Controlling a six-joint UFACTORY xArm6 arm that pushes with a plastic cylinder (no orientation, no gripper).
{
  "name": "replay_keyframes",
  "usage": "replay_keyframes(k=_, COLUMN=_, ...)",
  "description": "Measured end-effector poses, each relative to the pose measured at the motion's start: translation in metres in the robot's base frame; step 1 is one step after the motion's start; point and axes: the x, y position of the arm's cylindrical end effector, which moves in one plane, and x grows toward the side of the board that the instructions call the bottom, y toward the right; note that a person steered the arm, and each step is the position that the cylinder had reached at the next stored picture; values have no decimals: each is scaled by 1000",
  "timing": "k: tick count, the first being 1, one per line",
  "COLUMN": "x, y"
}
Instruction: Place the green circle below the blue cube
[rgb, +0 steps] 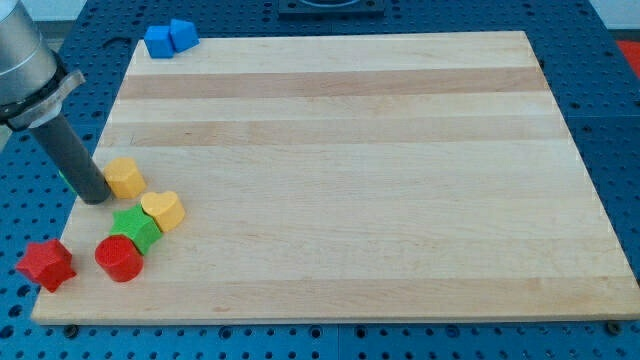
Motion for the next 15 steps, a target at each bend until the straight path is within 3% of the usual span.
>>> replay_keyframes(k=2, x=50, y=1)
replay_keyframes(k=4, x=36, y=-30)
replay_keyframes(k=7, x=-88, y=-21)
replay_keyframes(k=9, x=-83, y=-30)
replay_keyframes(k=12, x=-198, y=-28)
replay_keyframes(k=15, x=-110, y=-16)
